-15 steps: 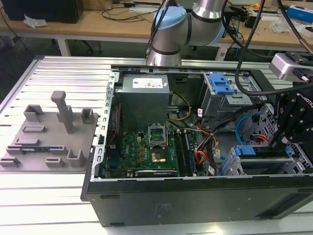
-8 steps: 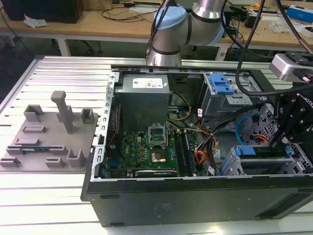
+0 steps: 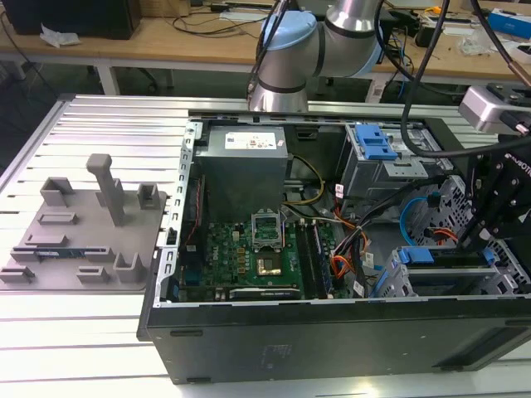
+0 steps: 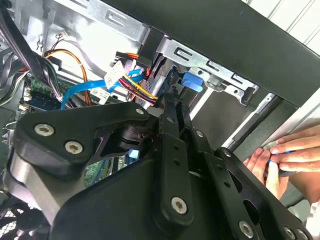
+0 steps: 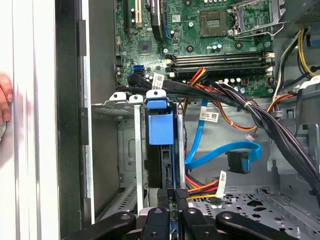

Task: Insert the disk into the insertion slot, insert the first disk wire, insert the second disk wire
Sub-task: 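Insert the first disk wire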

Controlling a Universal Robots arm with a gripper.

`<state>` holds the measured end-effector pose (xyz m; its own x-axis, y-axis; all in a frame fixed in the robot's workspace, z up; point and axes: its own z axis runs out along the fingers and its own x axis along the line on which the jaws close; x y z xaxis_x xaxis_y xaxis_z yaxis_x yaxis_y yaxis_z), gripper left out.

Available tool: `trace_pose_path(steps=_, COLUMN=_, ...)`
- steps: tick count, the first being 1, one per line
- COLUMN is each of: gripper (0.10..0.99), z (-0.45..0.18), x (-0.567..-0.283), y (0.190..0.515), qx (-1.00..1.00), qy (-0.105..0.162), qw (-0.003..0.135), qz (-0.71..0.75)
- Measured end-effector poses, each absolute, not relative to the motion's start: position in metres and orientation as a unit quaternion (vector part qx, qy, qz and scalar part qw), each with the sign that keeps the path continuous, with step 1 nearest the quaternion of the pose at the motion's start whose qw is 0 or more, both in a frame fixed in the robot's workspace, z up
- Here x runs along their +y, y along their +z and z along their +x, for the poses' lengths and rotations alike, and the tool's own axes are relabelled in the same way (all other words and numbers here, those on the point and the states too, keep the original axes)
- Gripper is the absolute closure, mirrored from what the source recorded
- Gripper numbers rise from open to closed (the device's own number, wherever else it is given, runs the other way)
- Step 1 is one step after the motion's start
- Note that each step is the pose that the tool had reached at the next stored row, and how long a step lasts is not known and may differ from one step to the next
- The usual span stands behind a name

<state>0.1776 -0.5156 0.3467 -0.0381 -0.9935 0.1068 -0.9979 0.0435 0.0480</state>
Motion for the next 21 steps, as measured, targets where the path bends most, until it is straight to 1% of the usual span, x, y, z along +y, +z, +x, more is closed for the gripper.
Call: trace_pose_path(steps=21, gripper=0.922, z=0.1775, x=-0.5161, y=0.3430, qx=-0.720, qy=0.020, qw=0.055, qz=0.691)
